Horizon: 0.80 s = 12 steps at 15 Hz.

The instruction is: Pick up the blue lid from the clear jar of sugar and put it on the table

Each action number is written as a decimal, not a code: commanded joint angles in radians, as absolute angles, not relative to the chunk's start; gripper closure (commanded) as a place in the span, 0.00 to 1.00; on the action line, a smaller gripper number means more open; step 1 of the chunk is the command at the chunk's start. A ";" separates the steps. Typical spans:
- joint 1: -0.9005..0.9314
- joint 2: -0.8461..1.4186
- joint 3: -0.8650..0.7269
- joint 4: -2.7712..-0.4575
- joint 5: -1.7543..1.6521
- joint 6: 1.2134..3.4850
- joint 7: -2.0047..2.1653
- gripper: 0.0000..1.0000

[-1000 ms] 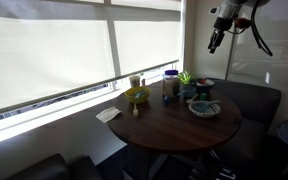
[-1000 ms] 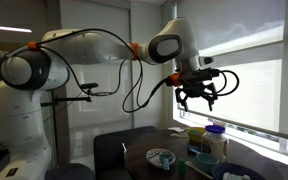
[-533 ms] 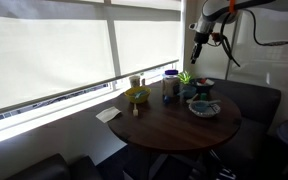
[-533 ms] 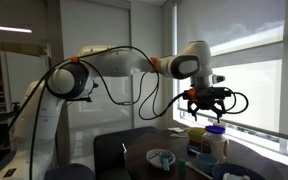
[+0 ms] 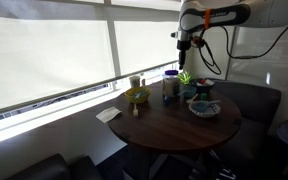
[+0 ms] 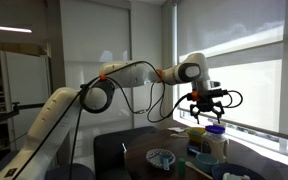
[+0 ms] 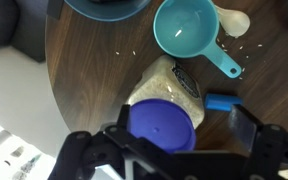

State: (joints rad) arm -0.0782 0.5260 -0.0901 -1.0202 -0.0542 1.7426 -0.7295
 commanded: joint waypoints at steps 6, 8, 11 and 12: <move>-0.110 0.715 0.008 -0.666 -0.015 1.590 -0.747 0.00; -0.108 0.711 -0.002 -0.643 -0.011 1.558 -0.776 0.00; -0.105 0.682 -0.008 -0.722 -0.014 1.606 -0.756 0.00; -0.105 0.682 -0.008 -0.724 -0.014 1.606 -0.756 0.00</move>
